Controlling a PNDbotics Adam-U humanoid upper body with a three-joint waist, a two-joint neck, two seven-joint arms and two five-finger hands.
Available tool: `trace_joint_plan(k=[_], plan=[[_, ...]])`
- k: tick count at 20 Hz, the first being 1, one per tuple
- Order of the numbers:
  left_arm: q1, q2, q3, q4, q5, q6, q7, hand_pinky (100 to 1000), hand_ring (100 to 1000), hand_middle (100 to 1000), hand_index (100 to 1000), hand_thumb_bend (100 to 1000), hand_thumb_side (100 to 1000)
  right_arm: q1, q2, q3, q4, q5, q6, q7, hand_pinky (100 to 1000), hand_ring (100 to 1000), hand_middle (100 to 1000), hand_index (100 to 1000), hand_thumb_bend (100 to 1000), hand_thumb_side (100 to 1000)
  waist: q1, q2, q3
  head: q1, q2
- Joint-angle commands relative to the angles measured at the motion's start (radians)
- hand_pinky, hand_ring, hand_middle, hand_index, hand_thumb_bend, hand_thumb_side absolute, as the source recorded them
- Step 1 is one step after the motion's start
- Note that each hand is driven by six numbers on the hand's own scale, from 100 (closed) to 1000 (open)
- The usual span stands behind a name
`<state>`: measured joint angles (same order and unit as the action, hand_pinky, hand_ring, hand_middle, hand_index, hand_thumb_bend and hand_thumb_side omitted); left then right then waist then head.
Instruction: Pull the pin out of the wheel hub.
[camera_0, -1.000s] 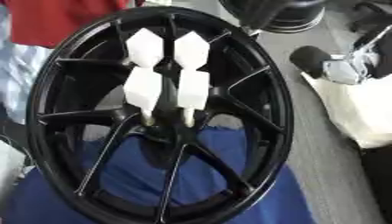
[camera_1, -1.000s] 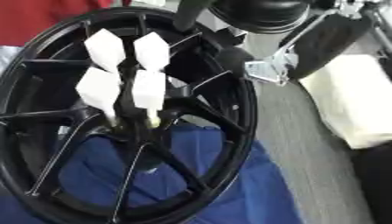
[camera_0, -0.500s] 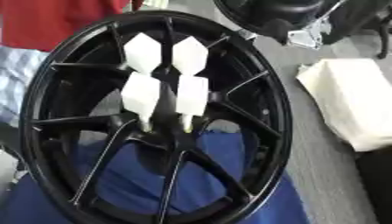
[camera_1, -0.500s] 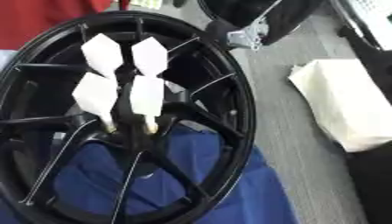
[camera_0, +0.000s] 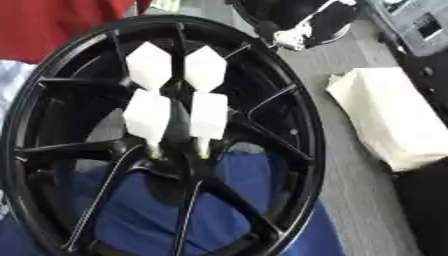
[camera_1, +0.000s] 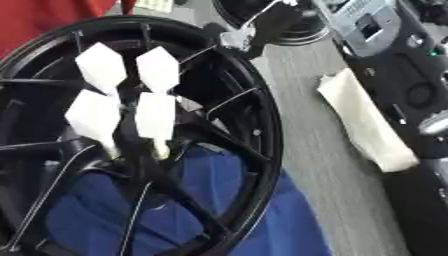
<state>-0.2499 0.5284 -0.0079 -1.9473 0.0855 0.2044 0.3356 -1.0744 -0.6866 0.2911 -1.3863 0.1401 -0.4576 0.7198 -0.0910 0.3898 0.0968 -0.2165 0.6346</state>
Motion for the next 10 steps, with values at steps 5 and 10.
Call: trace_joint_plan(k=[5, 10], plan=[[-0.017, 0.025, 0.008, -0.025, -0.001, 0.001, 0.0, 630, 631, 609, 725, 100, 620, -0.025, 0.008, 0.012, 0.041, 0.038, -0.161, 0.126, 972, 1000, 868, 908, 100, 433, 0.008, -0.004, 0.015, 0.0, -0.011], [-0.021, 0.024, 0.008, -0.026, -0.001, 0.002, 0.0, 630, 632, 608, 725, 100, 623, -0.022, 0.013, 0.025, 0.041, -0.005, -0.176, 0.181, 1000, 1000, 905, 934, 100, 489, 0.006, 0.006, 0.023, 0.003, -0.016]])
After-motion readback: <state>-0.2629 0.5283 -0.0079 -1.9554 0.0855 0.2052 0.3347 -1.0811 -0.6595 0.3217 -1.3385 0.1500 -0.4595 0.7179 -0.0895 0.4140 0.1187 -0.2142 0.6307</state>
